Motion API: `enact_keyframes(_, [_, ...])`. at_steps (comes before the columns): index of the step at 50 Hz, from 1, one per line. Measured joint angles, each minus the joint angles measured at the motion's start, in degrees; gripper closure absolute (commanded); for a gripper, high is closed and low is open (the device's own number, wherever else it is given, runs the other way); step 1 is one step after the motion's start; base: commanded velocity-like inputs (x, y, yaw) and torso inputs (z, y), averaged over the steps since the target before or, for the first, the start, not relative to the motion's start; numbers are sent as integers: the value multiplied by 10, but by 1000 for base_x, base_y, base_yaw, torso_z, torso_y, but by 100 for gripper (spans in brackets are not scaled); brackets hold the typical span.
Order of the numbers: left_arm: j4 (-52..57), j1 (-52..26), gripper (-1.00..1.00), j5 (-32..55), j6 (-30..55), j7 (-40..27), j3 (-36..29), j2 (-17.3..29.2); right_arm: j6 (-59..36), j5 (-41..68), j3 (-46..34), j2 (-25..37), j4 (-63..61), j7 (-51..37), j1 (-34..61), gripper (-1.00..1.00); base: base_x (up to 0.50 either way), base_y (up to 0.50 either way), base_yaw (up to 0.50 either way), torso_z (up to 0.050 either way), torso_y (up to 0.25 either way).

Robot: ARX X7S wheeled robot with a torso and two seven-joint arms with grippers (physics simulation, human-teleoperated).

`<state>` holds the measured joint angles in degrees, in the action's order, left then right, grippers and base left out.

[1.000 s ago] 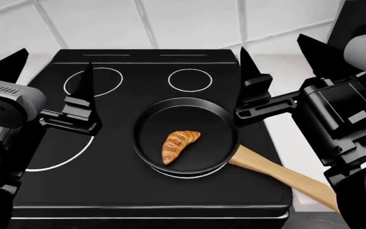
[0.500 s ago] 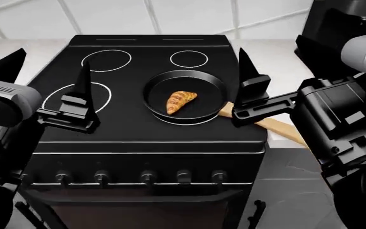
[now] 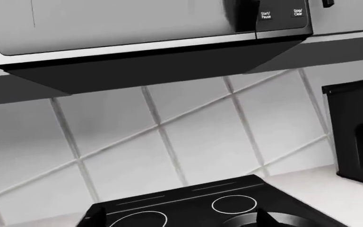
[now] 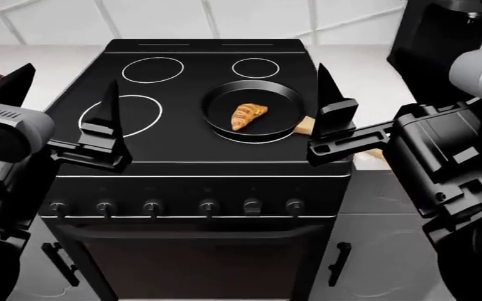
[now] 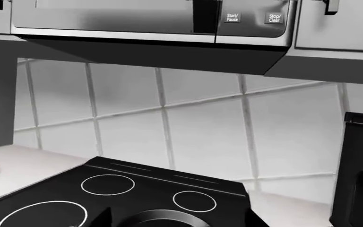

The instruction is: Pick the croissant and place it on the pan. Then turn on the stove to warm the croissant.

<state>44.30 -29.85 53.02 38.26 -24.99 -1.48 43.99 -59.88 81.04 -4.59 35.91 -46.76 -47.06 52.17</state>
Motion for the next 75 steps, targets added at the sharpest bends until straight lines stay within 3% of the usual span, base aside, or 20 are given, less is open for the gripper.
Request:
enact_keyframes(35, [-18,-4,-100,-35,-16,-2,-20,-16,20,-23,-3,3,-1,23,-27,-100,0,429,0,0,0])
enact_keyframes(54, [-53,41,-100,-130,-137,19,-40,-83,59,-98,3,9,-31,58,-89,-100,0,0,0,-11,0])
enact_keyframes(75, [-75,106,-100,-304,-272,36,-77,-95,176,-229,9,-12,-89,137,-213,-100,0,0,0,-50,1])
